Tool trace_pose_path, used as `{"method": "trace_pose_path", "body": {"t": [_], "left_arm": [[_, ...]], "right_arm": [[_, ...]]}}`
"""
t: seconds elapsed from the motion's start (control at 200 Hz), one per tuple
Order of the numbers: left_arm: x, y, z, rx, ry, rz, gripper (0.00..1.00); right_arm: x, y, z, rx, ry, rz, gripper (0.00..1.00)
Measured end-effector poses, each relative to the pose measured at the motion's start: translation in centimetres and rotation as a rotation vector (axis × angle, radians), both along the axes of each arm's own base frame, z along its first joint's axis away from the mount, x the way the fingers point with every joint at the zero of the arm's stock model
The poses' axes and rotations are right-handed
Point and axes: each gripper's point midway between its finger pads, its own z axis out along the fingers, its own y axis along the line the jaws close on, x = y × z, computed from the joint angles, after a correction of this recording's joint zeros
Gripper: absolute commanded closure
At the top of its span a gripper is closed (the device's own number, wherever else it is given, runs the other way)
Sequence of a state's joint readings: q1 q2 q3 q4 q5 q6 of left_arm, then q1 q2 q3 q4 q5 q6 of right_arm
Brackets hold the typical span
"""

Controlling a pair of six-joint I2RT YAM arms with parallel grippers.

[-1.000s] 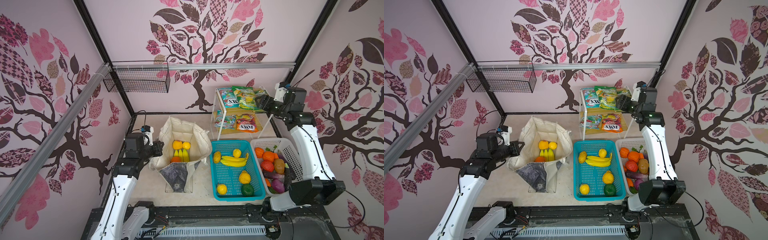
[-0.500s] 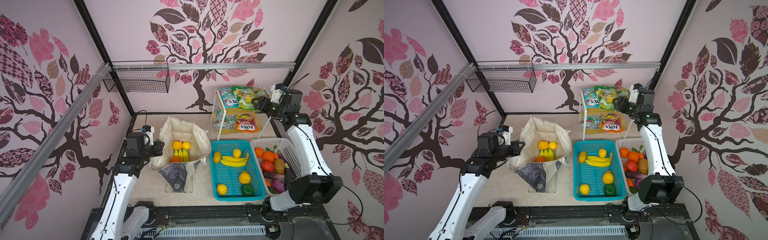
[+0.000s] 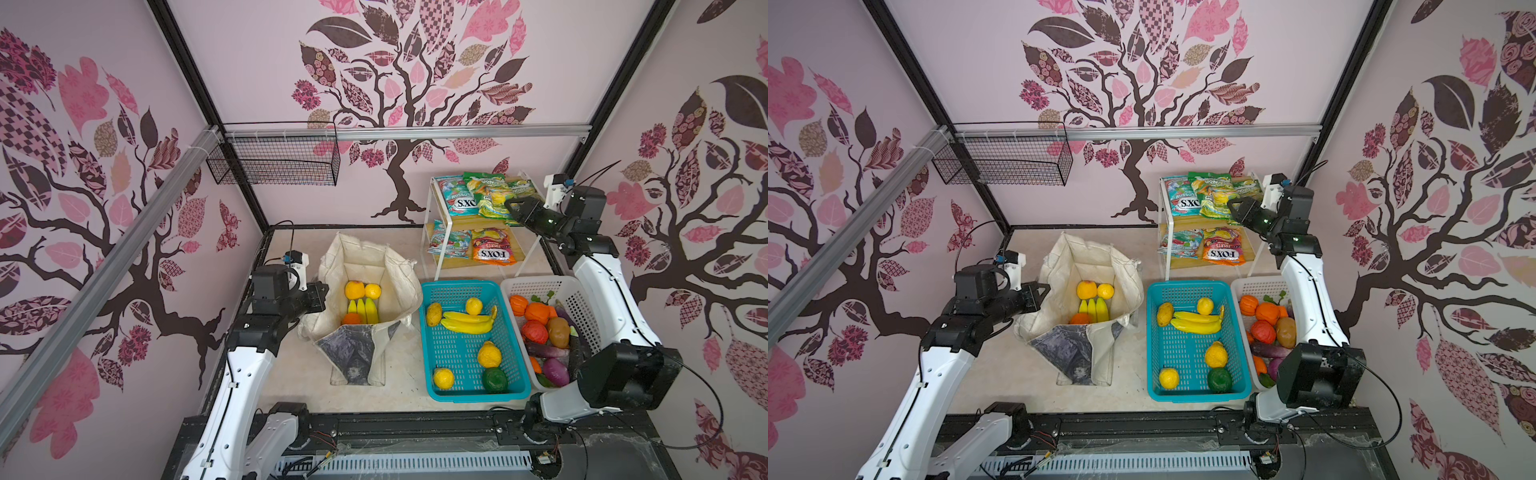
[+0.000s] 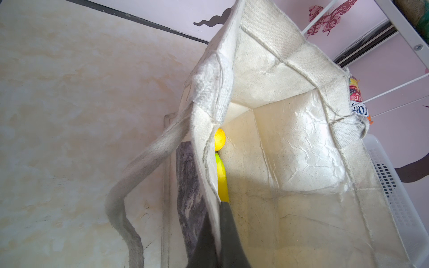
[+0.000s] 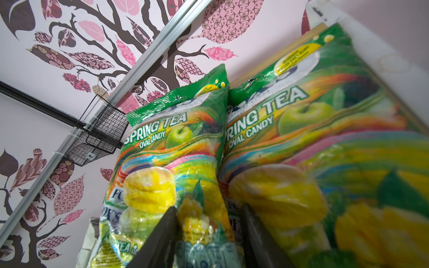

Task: Place the food into the grocery bag and tie it
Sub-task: 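Grasp a green Fox's Spring Tea candy bag with the right gripper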

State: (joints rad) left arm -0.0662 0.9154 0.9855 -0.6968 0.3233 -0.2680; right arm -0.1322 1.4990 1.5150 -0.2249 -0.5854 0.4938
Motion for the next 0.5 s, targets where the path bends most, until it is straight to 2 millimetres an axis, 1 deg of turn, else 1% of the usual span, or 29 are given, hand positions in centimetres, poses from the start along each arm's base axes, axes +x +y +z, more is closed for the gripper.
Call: {"method": "trace_pose_path", "body": {"t": [0.05, 0.085, 0.14, 0.205, 0.3, 0.38, 0.5], "left_arm": [[0.0, 0.0, 0.0, 0.0, 0.0, 0.0, 1.0], [0.0, 0.0, 0.0, 0.0, 0.0, 0.0, 1.0], [0.0, 0.0, -0.02, 0.0, 0.0, 0.0, 1.0], [0.0, 0.0, 0.0, 0.0, 0.0, 0.0, 1.0], [0.01, 0.0, -0.01, 0.0, 0.0, 0.0, 1.0], [0.03, 0.0, -0.06, 0.0, 0.002, 0.0, 1.0], [0.05, -0.02, -0.1, 0.0, 0.004, -0.001, 1.0]], "right_arm": [[-0.01, 0.05, -0.02, 0.008, 0.003, 0.001, 0.6], [-0.02, 0.09, -0.01, 0.013, 0.004, 0.002, 0.62], [-0.04, 0.17, 0.0, 0.026, 0.009, 0.005, 0.69], [-0.05, 0.25, 0.05, 0.041, 0.013, 0.006, 0.72], [-0.04, 0.32, 0.09, 0.06, 0.017, 0.006, 0.83], [-0.07, 0.39, 0.09, 0.07, 0.021, 0.008, 0.86], [-0.13, 0.5, 0.12, 0.083, 0.027, 0.012, 0.95]]}}
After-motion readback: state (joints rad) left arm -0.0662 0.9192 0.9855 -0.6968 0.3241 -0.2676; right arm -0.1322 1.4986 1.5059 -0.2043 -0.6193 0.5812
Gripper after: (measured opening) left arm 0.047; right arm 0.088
